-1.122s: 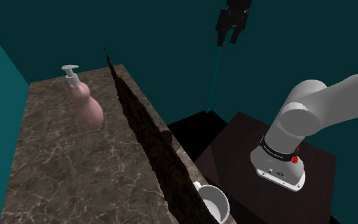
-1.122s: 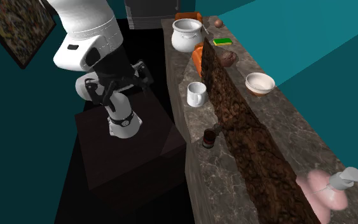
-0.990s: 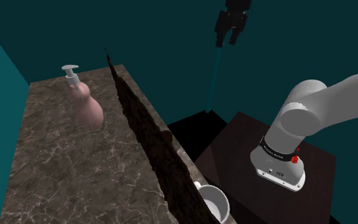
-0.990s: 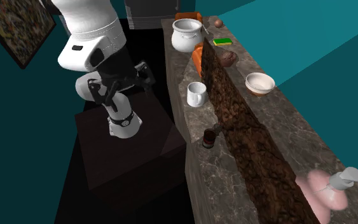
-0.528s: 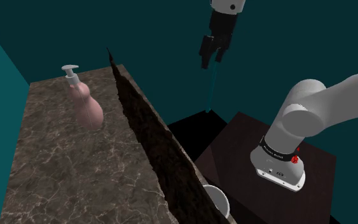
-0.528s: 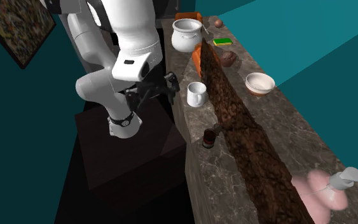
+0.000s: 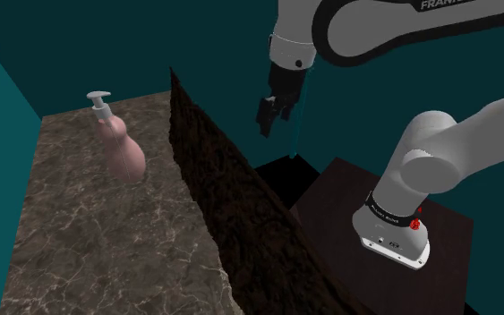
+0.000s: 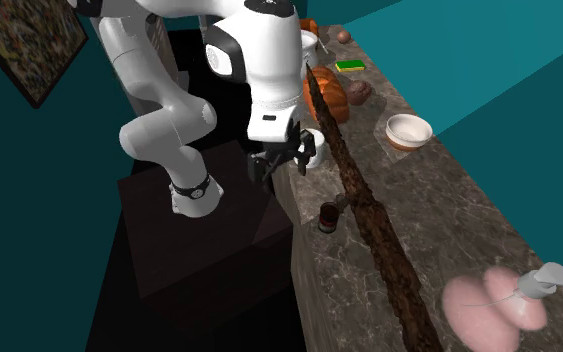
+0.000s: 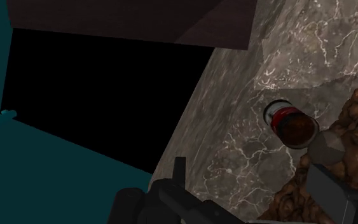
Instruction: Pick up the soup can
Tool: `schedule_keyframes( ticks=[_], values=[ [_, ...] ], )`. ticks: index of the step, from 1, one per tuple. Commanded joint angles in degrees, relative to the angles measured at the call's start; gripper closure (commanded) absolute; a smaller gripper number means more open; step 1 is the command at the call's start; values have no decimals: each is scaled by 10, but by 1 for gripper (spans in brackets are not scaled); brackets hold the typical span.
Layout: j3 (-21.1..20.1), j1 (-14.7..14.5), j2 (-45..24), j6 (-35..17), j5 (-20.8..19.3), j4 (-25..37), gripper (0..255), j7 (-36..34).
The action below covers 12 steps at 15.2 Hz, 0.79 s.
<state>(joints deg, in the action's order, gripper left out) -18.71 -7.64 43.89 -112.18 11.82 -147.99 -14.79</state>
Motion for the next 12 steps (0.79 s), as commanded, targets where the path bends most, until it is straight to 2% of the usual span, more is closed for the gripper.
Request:
schedule_keyframes(
  ticks=[1,7,12],
  values=[
    [-30,-5,-25,-42,3,-10,0,-15],
    [-129,-6,-112,-154,-6,-20,0,-77],
    [-228,28,-210,-243,-60,-7,0,-156]
  ],
)
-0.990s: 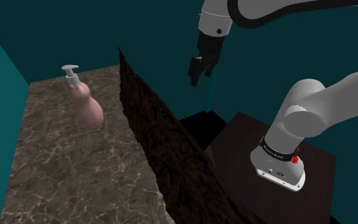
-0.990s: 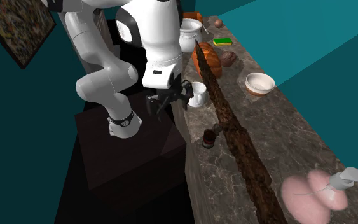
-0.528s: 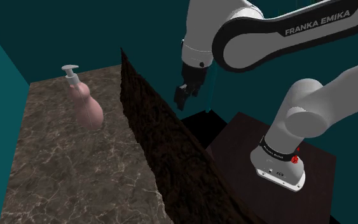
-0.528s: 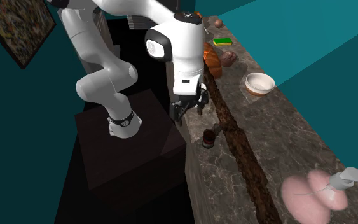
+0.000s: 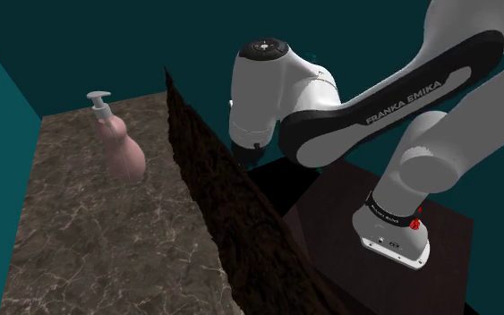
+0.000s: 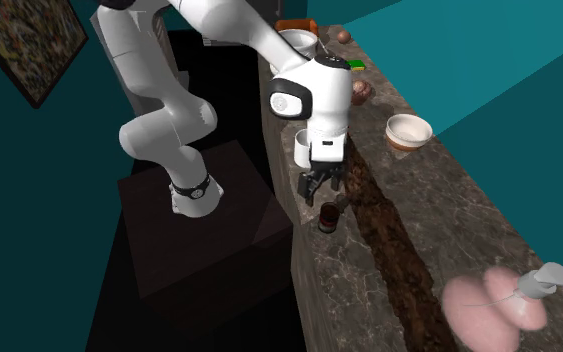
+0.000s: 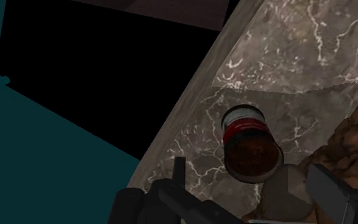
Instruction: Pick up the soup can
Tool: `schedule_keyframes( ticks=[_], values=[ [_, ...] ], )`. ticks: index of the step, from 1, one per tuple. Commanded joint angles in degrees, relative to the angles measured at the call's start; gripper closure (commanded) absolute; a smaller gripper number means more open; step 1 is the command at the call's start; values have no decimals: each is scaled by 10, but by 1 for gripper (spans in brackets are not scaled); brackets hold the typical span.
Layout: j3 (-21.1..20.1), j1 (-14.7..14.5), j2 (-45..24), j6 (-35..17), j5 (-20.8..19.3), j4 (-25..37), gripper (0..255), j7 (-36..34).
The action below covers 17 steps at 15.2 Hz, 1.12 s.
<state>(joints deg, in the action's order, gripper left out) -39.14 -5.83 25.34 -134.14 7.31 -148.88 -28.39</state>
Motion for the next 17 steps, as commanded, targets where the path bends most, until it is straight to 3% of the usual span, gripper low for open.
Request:
schedule_keyframes(
  ticks=[1,10,11,17],
  values=[
    [-39,18,-40,-35,-29,5,0,-35],
    [-78,51,-93,-104,-71,-17,0,-77],
    [-78,51,-93,-106,-71,-19,255,-78],
    [-79,51,-93,-105,-71,-19,255,-78]
  ],
)
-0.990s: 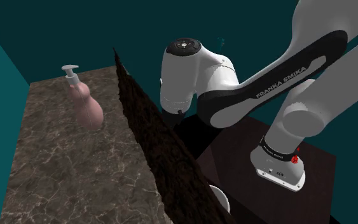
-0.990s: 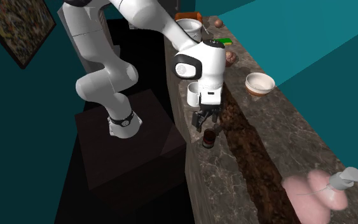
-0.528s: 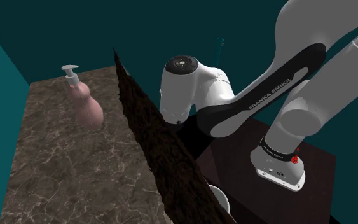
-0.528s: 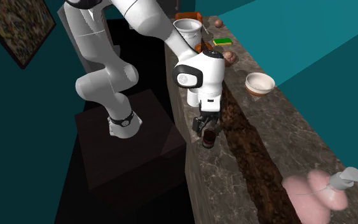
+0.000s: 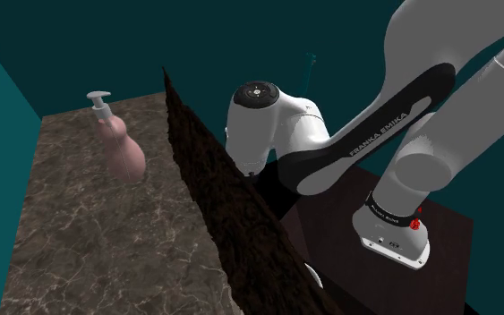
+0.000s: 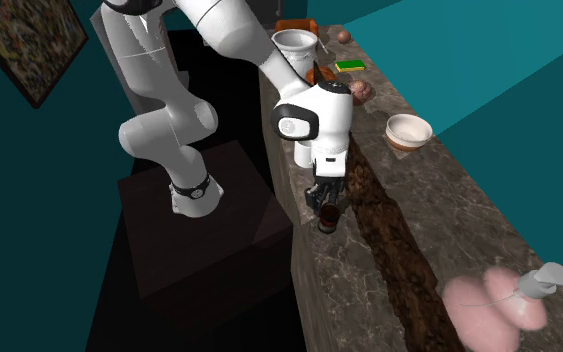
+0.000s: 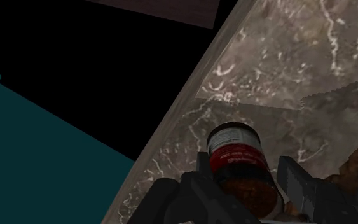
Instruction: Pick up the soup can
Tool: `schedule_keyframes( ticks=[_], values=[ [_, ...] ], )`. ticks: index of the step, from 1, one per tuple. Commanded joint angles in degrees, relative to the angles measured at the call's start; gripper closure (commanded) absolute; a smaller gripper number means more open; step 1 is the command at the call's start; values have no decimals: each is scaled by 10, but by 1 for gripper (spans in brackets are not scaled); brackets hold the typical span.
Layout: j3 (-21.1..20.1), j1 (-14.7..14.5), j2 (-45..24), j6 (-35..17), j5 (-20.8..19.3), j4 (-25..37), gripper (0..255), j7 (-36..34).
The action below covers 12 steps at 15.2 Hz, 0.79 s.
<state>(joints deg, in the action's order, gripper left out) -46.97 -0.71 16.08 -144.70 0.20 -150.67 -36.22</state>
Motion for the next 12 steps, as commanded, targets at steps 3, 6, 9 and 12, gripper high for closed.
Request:
schedule_keyframes(
  ticks=[3,6,9,12],
  values=[
    [1,0,0,1,0,1,255,1],
    [17,-15,22,29,21,9,255,21],
    [31,-27,43,56,36,18,255,37],
    [44,-37,62,83,48,29,255,50]
  ],
)
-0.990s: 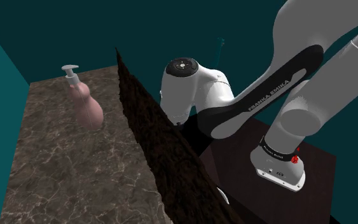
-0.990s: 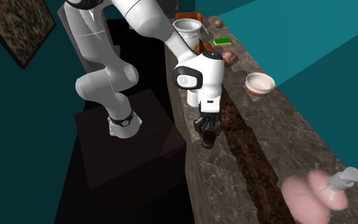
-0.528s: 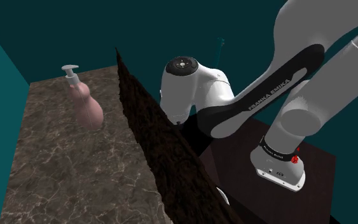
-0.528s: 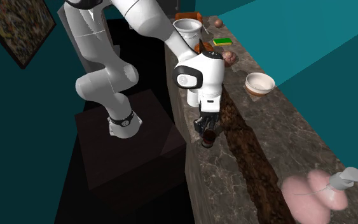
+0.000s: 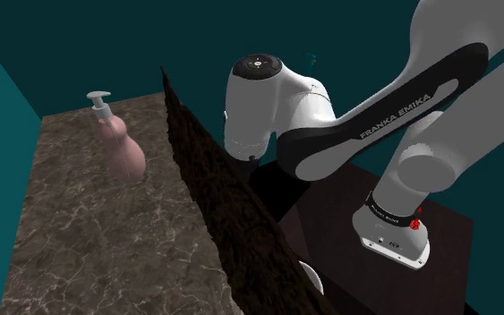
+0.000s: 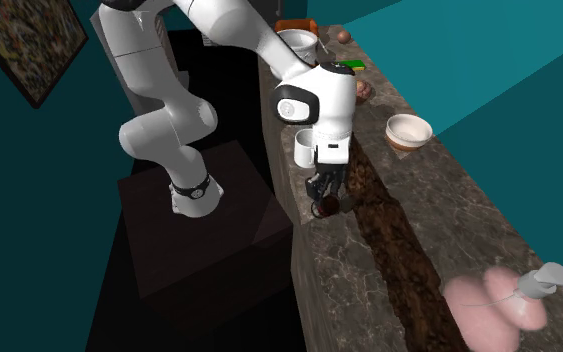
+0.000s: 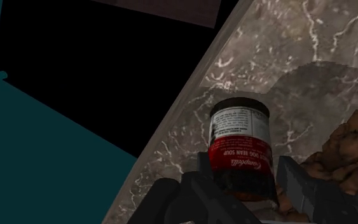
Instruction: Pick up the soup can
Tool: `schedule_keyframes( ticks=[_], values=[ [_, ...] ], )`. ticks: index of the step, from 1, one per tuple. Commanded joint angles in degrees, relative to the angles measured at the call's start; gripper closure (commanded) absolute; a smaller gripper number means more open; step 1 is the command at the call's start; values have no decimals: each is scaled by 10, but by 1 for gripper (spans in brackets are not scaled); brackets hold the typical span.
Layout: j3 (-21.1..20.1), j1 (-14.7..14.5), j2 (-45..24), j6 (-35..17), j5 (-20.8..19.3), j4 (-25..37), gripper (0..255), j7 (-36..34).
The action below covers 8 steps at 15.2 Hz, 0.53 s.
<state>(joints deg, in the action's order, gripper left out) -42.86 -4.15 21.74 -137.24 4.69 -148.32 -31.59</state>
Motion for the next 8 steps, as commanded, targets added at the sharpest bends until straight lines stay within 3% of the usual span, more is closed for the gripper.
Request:
schedule_keyframes(
  ticks=[1,8],
  values=[
    [7,-5,11,18,6,9,255,7],
    [27,-16,37,64,17,30,255,24]
  ],
)
